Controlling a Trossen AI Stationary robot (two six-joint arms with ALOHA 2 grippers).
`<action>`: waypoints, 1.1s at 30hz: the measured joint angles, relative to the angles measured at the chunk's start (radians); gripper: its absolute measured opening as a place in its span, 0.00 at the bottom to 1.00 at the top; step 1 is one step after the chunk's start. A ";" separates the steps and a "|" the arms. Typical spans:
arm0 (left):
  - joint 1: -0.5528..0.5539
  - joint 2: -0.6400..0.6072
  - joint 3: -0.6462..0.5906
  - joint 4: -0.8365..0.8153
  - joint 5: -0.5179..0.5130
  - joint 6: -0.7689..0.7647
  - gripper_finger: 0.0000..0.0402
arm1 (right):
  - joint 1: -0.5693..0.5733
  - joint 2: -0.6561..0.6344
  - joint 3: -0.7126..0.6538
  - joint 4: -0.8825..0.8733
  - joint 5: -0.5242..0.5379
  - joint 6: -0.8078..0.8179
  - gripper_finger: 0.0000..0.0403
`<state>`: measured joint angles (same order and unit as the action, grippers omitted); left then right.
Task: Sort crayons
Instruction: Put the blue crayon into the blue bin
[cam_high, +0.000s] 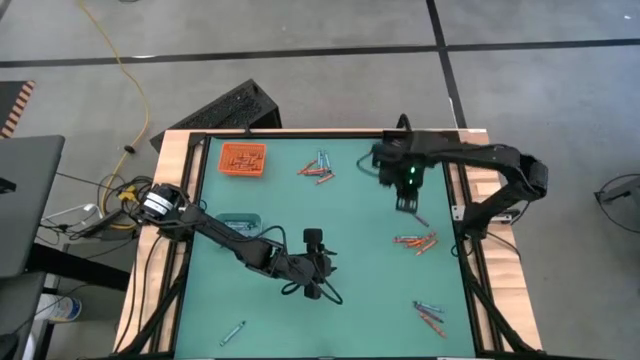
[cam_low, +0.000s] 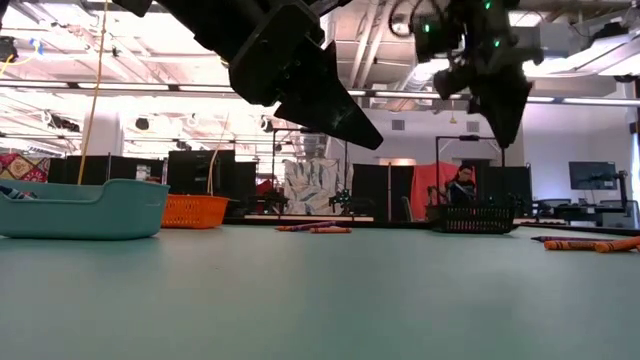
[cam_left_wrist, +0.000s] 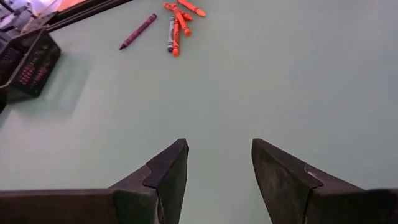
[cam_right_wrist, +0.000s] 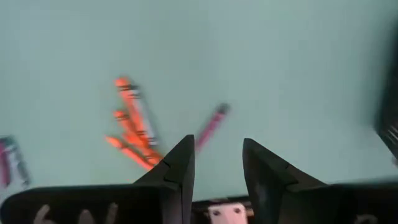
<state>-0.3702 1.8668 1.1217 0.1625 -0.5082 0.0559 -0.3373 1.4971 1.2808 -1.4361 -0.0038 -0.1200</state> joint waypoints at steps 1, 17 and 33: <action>0.000 0.000 0.000 -0.002 0.006 0.000 0.42 | 0.038 0.000 0.000 0.005 -0.017 0.000 0.32; -0.049 0.000 0.000 -0.494 0.081 -0.225 0.42 | 0.441 0.000 -0.001 0.313 -0.055 0.042 0.32; -0.260 -0.001 0.230 -0.953 0.156 -0.630 0.42 | 0.563 0.000 -0.001 0.562 -0.050 0.042 0.32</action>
<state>-0.6303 1.8660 1.3522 -0.7902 -0.3522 -0.5742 0.2253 1.4971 1.2797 -0.8738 -0.0540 -0.0776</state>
